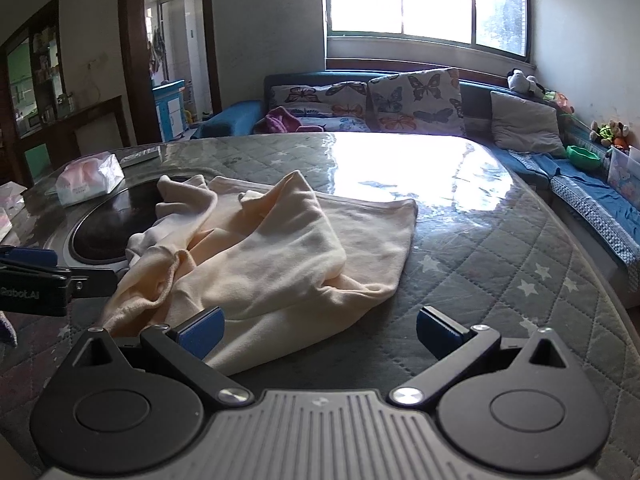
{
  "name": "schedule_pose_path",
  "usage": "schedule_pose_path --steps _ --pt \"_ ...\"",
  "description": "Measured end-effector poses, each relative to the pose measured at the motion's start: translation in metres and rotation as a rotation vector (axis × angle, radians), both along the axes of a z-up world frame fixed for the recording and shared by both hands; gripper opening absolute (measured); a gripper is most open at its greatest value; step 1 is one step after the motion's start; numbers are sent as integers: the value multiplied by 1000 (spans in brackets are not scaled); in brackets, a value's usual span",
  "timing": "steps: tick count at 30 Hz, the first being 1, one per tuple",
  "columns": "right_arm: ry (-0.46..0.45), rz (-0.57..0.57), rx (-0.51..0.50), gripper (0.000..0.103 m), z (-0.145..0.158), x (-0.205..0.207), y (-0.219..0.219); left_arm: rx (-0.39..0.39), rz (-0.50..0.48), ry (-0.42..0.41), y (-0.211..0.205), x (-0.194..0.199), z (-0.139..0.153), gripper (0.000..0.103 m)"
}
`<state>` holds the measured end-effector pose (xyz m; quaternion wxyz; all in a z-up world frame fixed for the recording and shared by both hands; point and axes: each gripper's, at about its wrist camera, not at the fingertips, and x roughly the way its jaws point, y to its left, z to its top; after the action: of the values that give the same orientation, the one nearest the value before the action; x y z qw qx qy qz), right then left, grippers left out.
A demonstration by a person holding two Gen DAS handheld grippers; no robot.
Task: Fold clothes
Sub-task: 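Move both tools toward the crumpled cream sweatshirt on the table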
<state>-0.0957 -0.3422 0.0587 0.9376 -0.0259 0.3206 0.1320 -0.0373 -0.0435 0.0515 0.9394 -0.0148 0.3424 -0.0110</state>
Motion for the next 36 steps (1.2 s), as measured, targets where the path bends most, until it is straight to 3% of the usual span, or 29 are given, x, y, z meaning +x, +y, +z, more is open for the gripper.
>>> schedule_pose_path --steps 36 --pt "15 63 -28 103 4 2 26 63 9 63 -19 10 2 103"
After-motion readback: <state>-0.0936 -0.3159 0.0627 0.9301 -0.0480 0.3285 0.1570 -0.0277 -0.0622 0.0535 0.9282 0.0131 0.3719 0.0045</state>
